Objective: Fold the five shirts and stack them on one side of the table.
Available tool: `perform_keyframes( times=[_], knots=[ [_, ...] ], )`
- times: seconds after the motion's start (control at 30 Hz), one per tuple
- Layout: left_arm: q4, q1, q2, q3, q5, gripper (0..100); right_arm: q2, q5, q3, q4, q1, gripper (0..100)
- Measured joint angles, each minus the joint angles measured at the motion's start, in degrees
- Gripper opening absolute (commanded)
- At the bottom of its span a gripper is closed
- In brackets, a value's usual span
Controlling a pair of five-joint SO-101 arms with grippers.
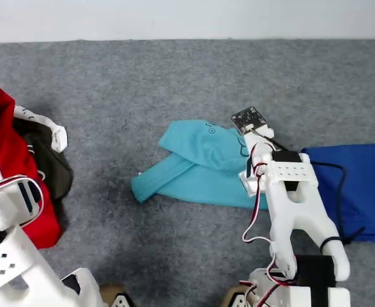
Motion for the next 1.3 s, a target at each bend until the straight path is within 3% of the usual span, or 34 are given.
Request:
perform_keyframes(
  times=[0.4,0.7,0.83,1.0,1.17,1.3],
  knots=[
    [0.35,0.00,0.00,0.00,0.00,21,9.58,-0.09,-0.26,-6.51,9.05,1.0],
    [-2.02,2.11,0.00,0.53,0.00,21,-7.47,0.00,0.00,8.53,10.20,1.0],
    [-6.15,11.25,4.66,0.88,0.26,21,-22.68,0.00,0.00,16.53,10.20,1.0],
    [-13.54,25.58,20.31,-1.67,4.92,21,-36.92,3.52,0.00,24.44,10.81,1.0],
    [-16.88,35.78,41.41,-15.03,7.12,21,-38.77,4.57,1.85,26.81,10.90,1.0],
    [-12.31,41.85,58.46,-29.80,7.65,21,-37.10,4.57,4.57,26.37,10.90,1.0]
  ],
)
